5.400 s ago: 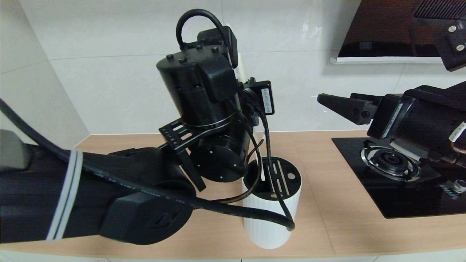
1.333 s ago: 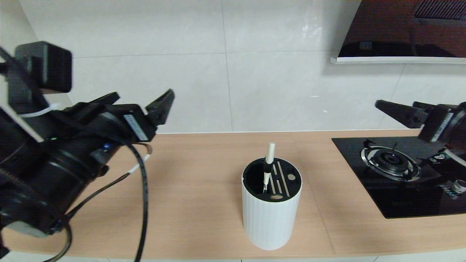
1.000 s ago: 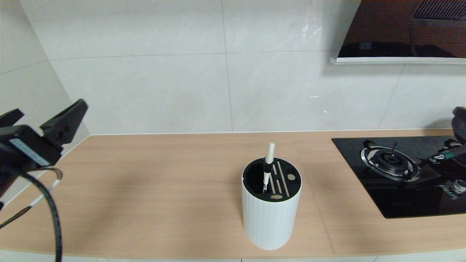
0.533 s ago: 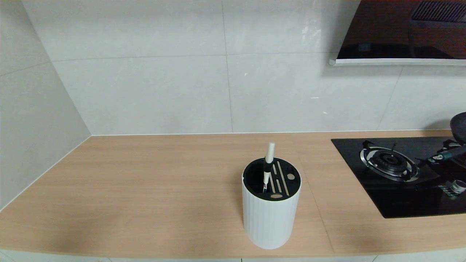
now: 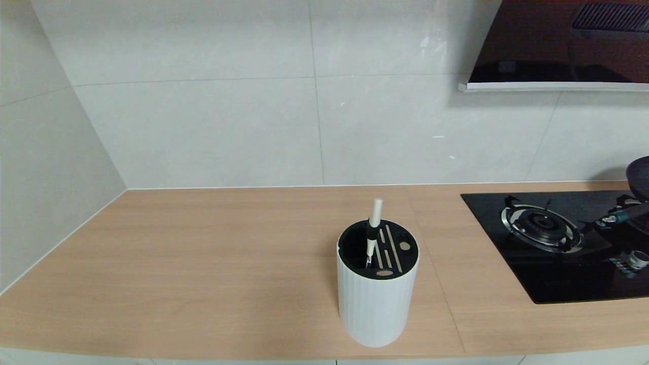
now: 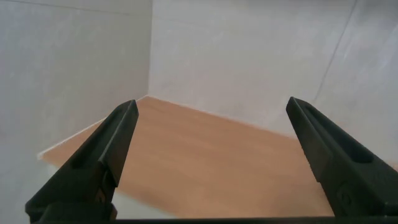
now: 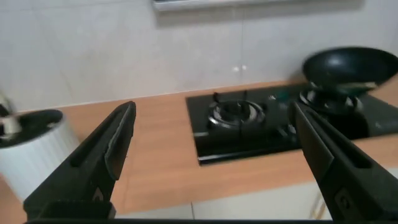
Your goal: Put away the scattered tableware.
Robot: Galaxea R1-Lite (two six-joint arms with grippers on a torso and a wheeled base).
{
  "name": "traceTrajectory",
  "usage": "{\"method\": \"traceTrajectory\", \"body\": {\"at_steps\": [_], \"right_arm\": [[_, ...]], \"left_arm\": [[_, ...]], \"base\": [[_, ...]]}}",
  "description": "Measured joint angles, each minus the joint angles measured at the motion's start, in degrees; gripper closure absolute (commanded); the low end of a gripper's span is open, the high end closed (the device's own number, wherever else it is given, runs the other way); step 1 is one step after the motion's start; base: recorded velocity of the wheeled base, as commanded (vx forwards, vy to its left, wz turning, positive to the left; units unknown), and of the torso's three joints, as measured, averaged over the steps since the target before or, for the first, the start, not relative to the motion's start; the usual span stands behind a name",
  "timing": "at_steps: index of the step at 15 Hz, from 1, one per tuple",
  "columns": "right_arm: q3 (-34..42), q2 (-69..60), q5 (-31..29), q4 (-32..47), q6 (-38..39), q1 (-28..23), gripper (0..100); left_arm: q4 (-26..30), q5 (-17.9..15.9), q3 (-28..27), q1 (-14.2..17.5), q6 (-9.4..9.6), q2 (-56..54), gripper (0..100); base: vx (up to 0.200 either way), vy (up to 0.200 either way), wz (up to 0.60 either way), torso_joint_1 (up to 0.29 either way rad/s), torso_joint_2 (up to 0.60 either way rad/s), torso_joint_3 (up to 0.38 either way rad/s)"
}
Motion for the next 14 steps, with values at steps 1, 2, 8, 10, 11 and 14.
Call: {"method": "traceTrajectory", "body": {"at_steps": [1, 2, 8, 10, 11, 14], "right_arm": [[2.6, -0.3, 0.0, -0.3, -0.1, 0.0, 0], [5.3, -0.5, 0.0, -1.4, -0.2, -0.1, 0], [23.0, -0.9, 4.3, -14.8, -2.1, 0.0, 0], [23.6, -0.9, 5.4, -14.1, -1.4, 0.0, 0], [23.8, -0.9, 6.0, -14.2, -1.3, 0.0, 0], [24.0, -0.9, 6.3, -14.1, -1.3, 0.0, 0]], "left_arm": [[-0.5, -0.4, 3.4, 0.4, 0.38, -0.8, 0], [-1.2, -1.2, 6.8, 0.7, 0.71, -1.3, 0], [-1.6, -7.8, 17.4, 1.0, 0.77, -2.0, 0], [-1.5, -8.8, 17.5, 1.0, 0.76, -2.1, 0], [-1.5, -8.9, 17.6, 1.0, 1.04, -2.1, 0], [-1.5, -9.3, 17.6, 1.0, 1.23, -2.1, 0]], "base": [[0.000, 0.000, 0.00, 0.000, 0.00, 0.000], [0.000, 0.000, 0.00, 0.000, 0.00, 0.000], [0.000, 0.000, 0.00, 0.000, 0.00, 0.000], [0.000, 0.000, 0.00, 0.000, 0.00, 0.000], [0.000, 0.000, 0.00, 0.000, 0.00, 0.000], [0.000, 0.000, 0.00, 0.000, 0.00, 0.000]]}}
